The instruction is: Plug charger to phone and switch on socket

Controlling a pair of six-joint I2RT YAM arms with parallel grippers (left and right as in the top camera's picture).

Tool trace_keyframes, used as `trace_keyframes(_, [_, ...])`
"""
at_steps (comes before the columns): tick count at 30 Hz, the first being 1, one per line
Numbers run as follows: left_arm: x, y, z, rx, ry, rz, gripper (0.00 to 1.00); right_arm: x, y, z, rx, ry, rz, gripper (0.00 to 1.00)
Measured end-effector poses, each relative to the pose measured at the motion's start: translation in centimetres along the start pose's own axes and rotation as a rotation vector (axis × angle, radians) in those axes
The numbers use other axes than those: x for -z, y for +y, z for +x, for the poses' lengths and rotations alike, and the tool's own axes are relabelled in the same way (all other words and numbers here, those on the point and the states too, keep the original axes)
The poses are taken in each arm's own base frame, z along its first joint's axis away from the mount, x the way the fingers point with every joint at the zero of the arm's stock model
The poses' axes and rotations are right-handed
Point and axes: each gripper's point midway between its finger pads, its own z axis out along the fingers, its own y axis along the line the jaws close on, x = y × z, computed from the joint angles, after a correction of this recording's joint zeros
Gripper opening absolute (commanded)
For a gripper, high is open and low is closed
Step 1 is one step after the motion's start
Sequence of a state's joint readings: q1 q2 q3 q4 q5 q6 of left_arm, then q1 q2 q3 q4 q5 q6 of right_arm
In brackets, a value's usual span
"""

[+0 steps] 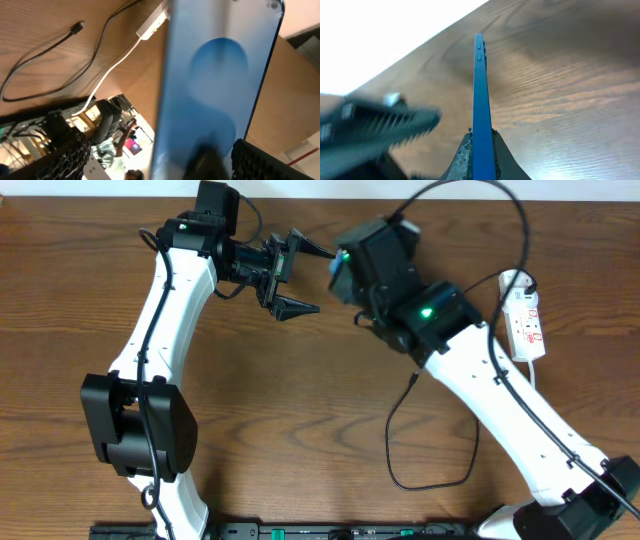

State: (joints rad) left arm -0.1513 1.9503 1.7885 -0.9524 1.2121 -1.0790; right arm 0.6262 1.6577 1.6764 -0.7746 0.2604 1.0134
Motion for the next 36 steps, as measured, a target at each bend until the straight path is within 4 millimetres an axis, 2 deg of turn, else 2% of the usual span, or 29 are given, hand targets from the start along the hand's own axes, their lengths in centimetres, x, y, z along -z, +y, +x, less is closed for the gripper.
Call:
trace_keyframes(3, [0.0, 0.0, -0.1, 0.044, -0.004, -0.001, 0.84, 0.0, -1.2, -1.1, -0.198, -0.017, 0.028, 0.01])
trace_keyframes(5, [0.0, -0.3, 0.0, 0.052, 0.003, 0.01, 0.84, 0.0, -1.3, -1.3, -0.307, -0.019, 0.026, 0.01])
trace_keyframes(9, [0.1, -1.8, 0.6, 0.007, 0.054, 0.064, 0.82, 0.1, -0.6, -0.5, -0.477, 0.036, -0.001, 0.01])
trace_keyframes(10, [0.1, -2.0, 0.8, 0.015, 0.067, 0.07, 0.77, 0.1, -0.3, 0.0, -0.545, 0.072, -0.012, 0.01])
trace_keyframes(12, [0.1, -2.1, 1.1, 0.038, 0.081, 0.074, 0.72, 0.1, -0.1, 0.3, -0.593, 0.092, -0.016, 0.01])
trace_keyframes(15, [0.2, -2.2, 1.3, 0.064, 0.097, 0.078, 0.72, 0.2, 0.2, 0.5, -0.687, 0.114, -0.02, 0.01])
trace_keyframes(22, [0.2, -2.2, 1.4, 0.099, 0.102, 0.077, 0.72, 0.3, 1.8, -0.3, -0.808, 0.113, -0.091, 0.01])
trace_keyframes(30, [0.2, -2.3, 1.2, 0.123, 0.097, 0.078, 0.68, 0.3, 2.1, -0.3, -0.868, 0.126, -0.098, 0.01])
trace_keyframes(36, [0.1, -2.5, 0.2, 0.13, 0.04, 0.076, 0.65, 0.3, 2.3, -0.2, -0.903, 0.139, -0.104, 0.01])
